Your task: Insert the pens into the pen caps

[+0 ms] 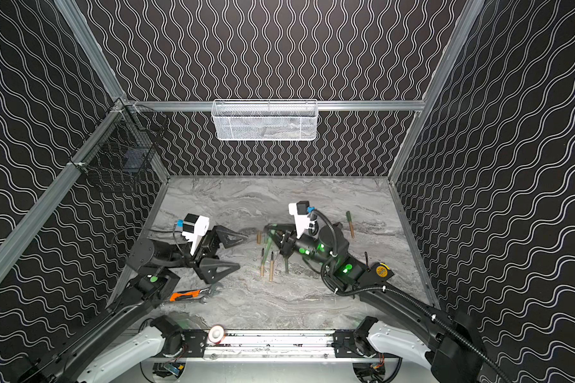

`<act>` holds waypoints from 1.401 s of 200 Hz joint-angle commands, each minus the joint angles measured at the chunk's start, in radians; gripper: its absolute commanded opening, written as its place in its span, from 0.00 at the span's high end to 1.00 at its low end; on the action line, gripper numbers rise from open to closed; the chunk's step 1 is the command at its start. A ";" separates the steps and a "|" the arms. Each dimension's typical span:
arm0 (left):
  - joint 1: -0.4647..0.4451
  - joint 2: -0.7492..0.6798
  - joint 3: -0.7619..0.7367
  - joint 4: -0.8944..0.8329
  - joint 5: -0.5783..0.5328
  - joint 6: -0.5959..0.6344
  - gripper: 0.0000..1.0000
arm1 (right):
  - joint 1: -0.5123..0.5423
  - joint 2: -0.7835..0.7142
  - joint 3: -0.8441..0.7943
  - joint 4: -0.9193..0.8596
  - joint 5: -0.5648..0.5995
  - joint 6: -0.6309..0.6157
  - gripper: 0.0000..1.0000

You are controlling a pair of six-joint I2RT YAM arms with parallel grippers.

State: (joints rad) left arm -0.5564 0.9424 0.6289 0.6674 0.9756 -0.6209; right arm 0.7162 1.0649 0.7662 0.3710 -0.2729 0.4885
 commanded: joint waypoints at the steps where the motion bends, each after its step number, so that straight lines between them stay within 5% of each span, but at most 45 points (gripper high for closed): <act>1: 0.002 -0.069 -0.003 -0.211 -0.058 0.098 0.01 | -0.110 0.024 0.062 -0.242 -0.006 -0.046 1.00; 41: -0.007 -0.147 0.096 -0.685 -0.150 0.275 0.01 | -0.390 0.278 0.269 -0.641 0.055 -0.256 1.00; 92: -0.010 -0.135 0.226 -1.197 -0.355 0.568 0.01 | -0.495 0.708 0.601 -0.954 0.381 -0.401 1.00; 112: -0.012 -0.170 0.209 -1.203 -0.439 0.573 0.01 | -0.534 0.813 0.694 -0.993 0.410 -0.420 0.98; 190: -0.011 -0.209 0.204 -1.196 -0.467 0.579 0.01 | -0.614 1.134 0.999 -1.125 0.557 -0.487 0.86; 238: -0.011 -0.197 0.206 -1.197 -0.459 0.579 0.01 | -0.621 1.140 1.019 -1.128 0.570 -0.506 0.68; 280: -0.012 -0.189 0.207 -1.196 -0.466 0.580 0.01 | -0.575 1.052 0.982 -1.127 0.562 -0.495 0.62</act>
State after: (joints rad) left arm -0.5686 0.7448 0.8352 -0.5400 0.5240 -0.0509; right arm 0.1043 2.1799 1.7802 -0.7464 0.2836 -0.0002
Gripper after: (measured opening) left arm 0.987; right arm 0.369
